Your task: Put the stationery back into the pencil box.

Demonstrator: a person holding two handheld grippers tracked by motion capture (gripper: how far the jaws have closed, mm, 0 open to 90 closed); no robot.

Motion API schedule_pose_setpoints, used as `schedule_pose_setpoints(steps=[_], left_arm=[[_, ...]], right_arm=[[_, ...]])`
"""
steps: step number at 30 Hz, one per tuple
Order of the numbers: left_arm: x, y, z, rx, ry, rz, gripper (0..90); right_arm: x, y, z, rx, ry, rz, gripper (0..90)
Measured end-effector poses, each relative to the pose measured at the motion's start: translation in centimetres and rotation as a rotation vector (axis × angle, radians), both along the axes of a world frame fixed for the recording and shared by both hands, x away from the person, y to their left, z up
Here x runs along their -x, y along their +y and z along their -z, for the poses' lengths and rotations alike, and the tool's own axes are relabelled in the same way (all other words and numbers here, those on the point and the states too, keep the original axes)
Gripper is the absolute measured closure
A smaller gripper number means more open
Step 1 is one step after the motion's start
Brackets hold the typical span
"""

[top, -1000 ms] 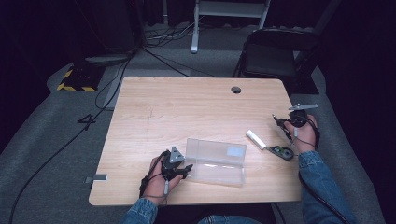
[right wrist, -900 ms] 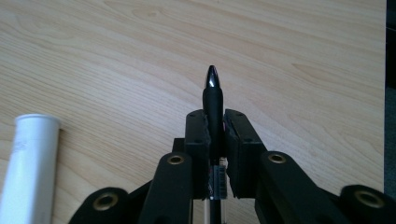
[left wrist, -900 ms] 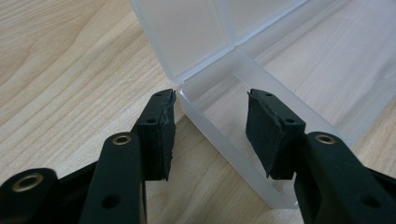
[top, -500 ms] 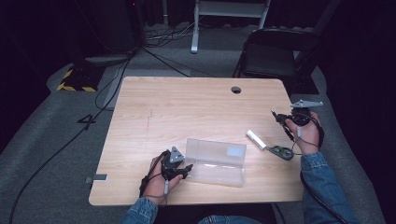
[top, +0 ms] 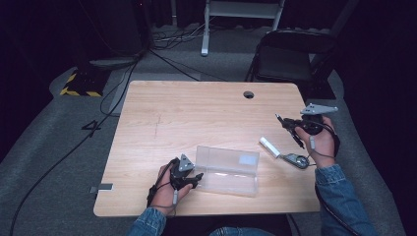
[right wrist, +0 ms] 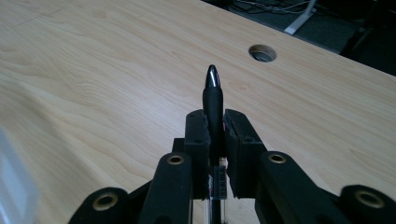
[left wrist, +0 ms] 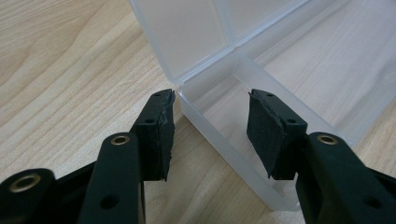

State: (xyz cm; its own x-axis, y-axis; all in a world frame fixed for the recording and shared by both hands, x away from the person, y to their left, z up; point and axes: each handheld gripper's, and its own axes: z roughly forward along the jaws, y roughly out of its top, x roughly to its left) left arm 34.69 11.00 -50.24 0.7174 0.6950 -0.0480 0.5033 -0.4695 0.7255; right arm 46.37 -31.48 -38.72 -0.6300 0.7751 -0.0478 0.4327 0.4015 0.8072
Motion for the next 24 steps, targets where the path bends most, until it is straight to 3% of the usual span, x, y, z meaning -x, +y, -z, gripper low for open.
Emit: schedule_pose_setpoints(steps=[12, 24], left_arm=[[0.0, 0.0, 0.0, 0.001, 0.000, 0.000, 51.4], [0.0, 0.0, 0.0, 0.002, 0.001, 0.001, 51.2]], right_arm=[[2.2, 3.5, -1.4, 0.006, -0.017, -0.131, 80.6], [4.0, 7.0, -1.2, 0.035, -0.018, -0.268, 80.6]])
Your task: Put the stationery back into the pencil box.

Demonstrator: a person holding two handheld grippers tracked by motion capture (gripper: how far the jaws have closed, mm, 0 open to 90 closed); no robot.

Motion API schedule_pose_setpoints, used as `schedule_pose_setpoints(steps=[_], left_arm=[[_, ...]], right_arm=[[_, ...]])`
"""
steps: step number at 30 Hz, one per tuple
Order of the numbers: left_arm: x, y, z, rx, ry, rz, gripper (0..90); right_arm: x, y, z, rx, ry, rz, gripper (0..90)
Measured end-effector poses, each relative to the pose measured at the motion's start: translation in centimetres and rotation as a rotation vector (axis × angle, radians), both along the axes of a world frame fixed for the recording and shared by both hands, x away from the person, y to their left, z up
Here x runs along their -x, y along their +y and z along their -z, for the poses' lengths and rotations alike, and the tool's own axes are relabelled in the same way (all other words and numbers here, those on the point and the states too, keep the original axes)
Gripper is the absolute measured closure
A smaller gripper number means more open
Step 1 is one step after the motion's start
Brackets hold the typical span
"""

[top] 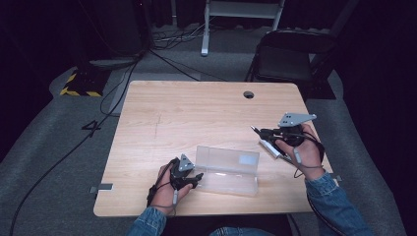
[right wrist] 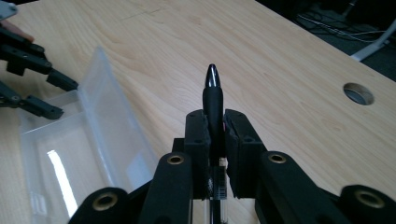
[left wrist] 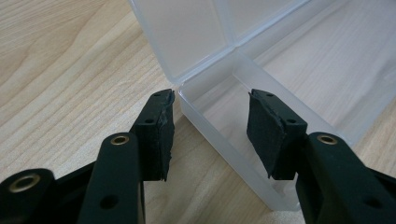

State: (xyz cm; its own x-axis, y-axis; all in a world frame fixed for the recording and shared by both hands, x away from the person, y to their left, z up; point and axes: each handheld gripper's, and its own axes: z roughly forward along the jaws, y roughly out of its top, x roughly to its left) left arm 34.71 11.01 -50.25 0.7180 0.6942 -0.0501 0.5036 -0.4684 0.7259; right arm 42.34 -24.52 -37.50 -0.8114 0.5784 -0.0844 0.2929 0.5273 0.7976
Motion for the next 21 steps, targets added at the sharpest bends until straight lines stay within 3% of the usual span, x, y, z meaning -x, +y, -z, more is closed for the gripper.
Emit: schedule_pose_setpoints(steps=[16, 21], left_arm=[[0.0, 0.0, 0.0, 0.000, 0.000, 0.001, 51.1], [0.0, 0.0, 0.0, 0.001, 0.001, -0.001, 51.1]], right_arm=[[1.5, 3.3, 1.3, -0.002, 0.055, -0.150, 80.6], [1.9, 4.3, 1.9, 0.007, 0.053, -0.188, 80.5]])
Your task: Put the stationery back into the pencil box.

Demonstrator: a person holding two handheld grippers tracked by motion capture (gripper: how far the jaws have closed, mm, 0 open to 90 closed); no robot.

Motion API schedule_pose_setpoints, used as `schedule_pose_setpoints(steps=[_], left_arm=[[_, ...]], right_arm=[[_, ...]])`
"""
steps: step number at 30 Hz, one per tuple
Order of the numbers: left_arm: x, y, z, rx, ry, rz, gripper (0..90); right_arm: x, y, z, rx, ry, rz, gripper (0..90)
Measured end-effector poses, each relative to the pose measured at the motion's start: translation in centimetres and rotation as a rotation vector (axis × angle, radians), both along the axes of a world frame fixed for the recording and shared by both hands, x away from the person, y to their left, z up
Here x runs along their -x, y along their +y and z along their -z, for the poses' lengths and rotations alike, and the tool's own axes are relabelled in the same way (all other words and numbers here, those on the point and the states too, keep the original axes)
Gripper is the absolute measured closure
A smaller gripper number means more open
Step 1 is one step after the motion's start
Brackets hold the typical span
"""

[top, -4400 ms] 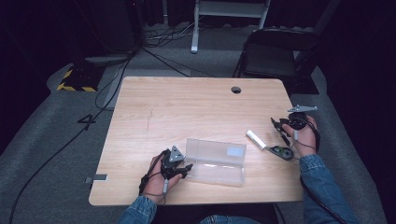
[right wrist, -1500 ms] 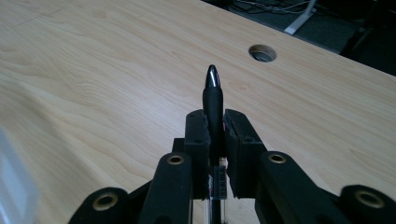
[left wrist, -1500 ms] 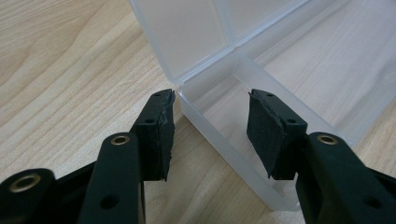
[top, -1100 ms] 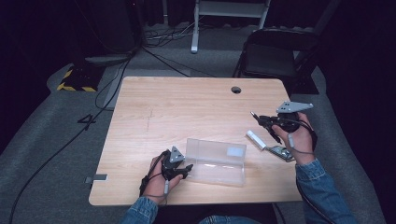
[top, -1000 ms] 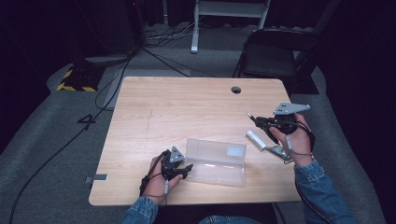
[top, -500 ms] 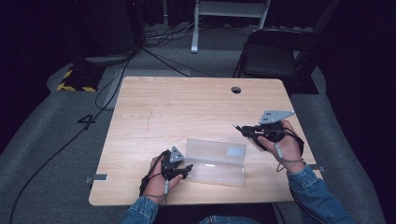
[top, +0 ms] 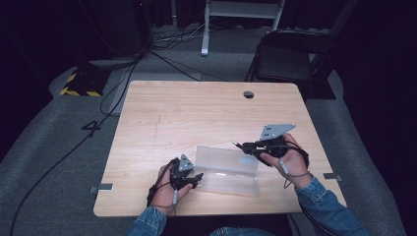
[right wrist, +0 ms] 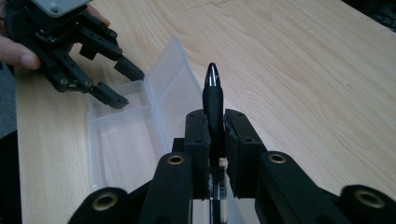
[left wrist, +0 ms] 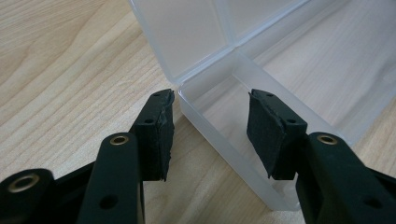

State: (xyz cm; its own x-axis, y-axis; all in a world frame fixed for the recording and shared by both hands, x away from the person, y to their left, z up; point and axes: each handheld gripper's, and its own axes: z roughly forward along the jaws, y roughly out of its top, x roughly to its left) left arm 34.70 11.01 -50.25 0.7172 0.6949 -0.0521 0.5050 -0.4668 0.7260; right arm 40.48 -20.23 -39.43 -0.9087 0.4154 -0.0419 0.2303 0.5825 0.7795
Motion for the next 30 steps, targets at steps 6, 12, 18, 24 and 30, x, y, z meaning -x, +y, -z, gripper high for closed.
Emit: schedule_pose_setpoints(steps=[6, 12, 18, 24, 30], left_arm=[[0.0, 0.0, 0.0, -0.001, -0.001, 0.002, 51.1], [0.0, 0.0, 0.0, -0.001, 0.000, 0.003, 51.1], [0.0, 0.0, 0.0, -0.001, -0.001, 0.002, 51.1], [0.0, 0.0, 0.0, -0.001, -0.001, 0.002, 51.1], [0.0, 0.0, 0.0, -0.001, -0.001, 0.002, 51.1]], right_arm=[[0.2, 0.9, 0.8, 0.011, 0.022, -0.032, 80.5], [0.5, 1.7, 1.6, -0.003, 0.040, -0.062, 80.5], [0.7, 2.7, 2.9, 0.011, 0.054, -0.092, 80.5], [0.8, 3.3, 3.6, 0.012, 0.040, -0.122, 80.5], [0.7, 3.7, 4.6, 0.031, 0.057, -0.144, 80.4]])
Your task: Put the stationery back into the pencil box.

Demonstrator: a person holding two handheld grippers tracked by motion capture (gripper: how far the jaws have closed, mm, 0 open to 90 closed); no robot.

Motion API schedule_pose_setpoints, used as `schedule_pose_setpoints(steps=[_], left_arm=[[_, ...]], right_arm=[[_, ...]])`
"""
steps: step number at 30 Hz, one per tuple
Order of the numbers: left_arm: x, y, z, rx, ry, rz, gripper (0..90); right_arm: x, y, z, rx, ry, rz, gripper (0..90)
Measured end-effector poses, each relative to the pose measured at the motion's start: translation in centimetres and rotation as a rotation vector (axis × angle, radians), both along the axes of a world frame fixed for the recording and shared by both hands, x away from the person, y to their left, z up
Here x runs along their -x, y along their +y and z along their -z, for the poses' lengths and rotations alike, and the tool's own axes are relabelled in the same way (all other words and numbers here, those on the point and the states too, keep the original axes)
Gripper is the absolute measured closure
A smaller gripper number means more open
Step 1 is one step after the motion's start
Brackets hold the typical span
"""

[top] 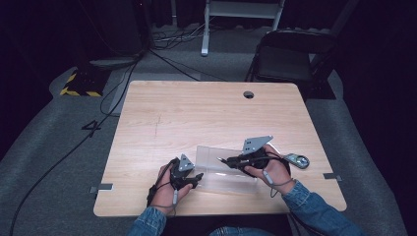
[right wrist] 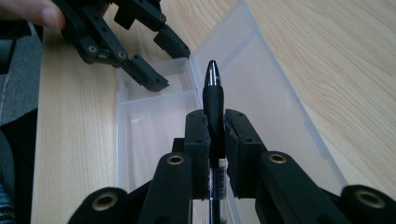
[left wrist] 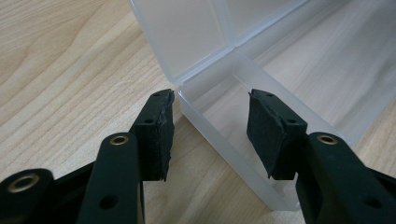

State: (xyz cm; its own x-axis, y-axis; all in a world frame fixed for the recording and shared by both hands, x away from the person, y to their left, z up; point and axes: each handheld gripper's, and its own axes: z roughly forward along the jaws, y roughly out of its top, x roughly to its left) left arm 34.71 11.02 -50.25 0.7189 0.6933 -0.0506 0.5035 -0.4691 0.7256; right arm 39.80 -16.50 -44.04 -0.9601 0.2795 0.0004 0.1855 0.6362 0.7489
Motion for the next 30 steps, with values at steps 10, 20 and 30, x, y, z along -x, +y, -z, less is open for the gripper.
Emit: schedule_pose_setpoints(steps=[10, 20, 30], left_arm=[[0.0, 0.0, 0.0, 0.001, 0.000, 0.000, 51.1], [0.0, 0.0, 0.0, 0.001, 0.001, 0.002, 50.7], [0.0, 0.0, 0.0, 0.000, 0.003, 0.004, 50.5]], right_arm=[[-0.3, 0.1, 0.9, 0.006, -0.015, -0.014, 80.4], [-0.2, 0.5, 1.4, 0.068, -0.033, -0.046, 80.4], [0.0, 0.9, 1.9, 0.107, -0.020, -0.074, 79.7]])
